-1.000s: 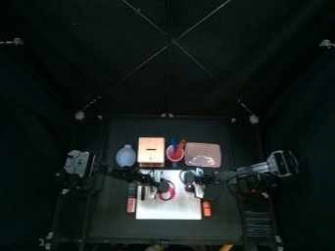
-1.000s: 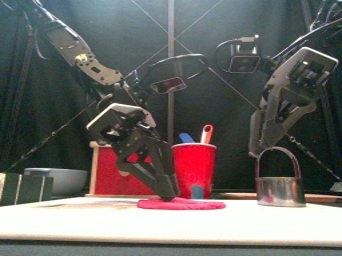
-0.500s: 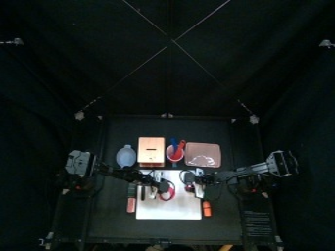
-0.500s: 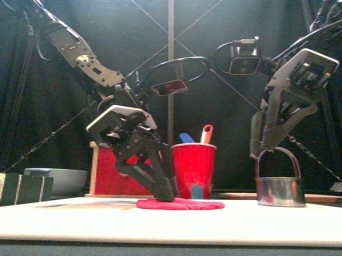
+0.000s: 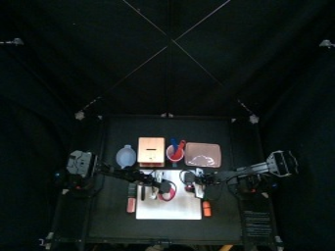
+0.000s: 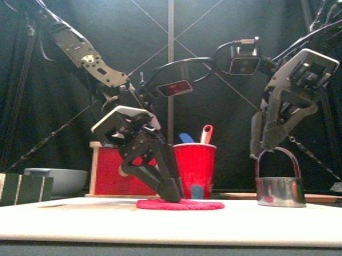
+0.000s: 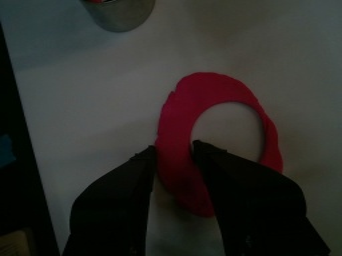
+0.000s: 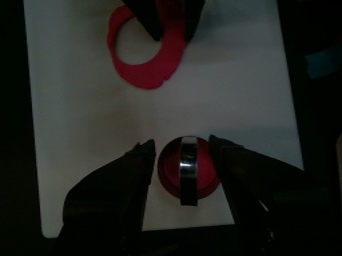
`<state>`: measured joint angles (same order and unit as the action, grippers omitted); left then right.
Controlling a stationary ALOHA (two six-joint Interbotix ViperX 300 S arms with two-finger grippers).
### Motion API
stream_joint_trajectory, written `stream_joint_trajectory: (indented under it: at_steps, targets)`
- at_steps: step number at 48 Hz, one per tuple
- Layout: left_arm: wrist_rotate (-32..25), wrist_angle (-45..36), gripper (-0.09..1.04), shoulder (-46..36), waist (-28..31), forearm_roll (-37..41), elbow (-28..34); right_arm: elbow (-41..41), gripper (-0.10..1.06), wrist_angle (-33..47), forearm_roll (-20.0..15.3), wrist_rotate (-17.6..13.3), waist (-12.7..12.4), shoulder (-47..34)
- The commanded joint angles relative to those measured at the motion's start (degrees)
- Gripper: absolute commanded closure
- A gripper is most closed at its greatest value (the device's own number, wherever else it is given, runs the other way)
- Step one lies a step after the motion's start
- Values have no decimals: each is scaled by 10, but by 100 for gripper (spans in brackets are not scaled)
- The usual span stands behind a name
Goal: Get the cutter from the drawer then cut the dough then place the extra dough in the bowl
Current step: Place the extra dough in the bowl
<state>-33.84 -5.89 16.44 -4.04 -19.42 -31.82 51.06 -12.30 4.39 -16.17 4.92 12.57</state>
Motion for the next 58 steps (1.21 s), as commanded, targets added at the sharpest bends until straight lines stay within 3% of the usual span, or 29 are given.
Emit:
stream_joint_trajectory:
  at_steps: [1,23,34,58]
  targets:
    - [-1,-10,19,-1,2,2,-2,-4,14,4,-1,-1,1,8]
    - [-2,-18,36,3,2,18,-2,-4,14,3,-2,-1,1,7]
    - [-1,-20,38,-7,-4,33,0,-4,14,3,-1,-1,0,4]
    - [0,-4,38,-214,11,33,-68,-4,14,-4,-1,-1,1,3]
